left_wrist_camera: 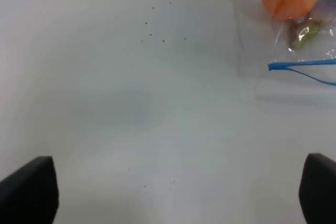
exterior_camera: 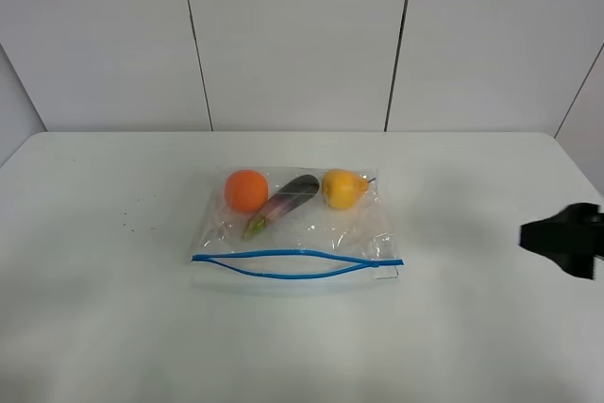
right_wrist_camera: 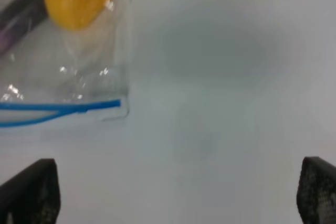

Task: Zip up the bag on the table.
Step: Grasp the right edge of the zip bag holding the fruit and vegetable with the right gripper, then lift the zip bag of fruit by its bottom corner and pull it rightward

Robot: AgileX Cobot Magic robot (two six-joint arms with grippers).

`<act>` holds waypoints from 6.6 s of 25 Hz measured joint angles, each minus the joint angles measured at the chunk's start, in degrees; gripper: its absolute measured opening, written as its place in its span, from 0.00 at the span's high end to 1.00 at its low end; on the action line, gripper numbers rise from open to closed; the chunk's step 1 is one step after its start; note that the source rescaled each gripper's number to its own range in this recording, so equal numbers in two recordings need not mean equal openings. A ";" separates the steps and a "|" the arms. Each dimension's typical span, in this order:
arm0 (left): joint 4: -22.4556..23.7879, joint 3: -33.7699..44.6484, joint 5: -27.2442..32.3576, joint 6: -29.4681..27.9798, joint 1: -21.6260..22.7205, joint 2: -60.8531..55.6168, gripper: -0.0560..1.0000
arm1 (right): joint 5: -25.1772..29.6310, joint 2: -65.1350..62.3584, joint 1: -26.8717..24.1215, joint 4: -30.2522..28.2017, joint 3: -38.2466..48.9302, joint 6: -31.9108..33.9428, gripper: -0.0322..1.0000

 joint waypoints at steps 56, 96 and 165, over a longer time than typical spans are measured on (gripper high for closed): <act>0.00 0.00 0.00 0.00 0.00 0.00 0.00 | 22.92 77.05 -2.22 54.04 -23.58 -59.63 0.00; 0.00 0.00 0.00 0.00 0.00 0.00 0.00 | 21.80 78.08 1.54 62.12 -23.58 -62.59 0.00; 0.00 0.00 0.00 0.00 0.00 0.00 0.00 | 25.79 78.08 1.70 61.16 -23.58 -60.46 0.94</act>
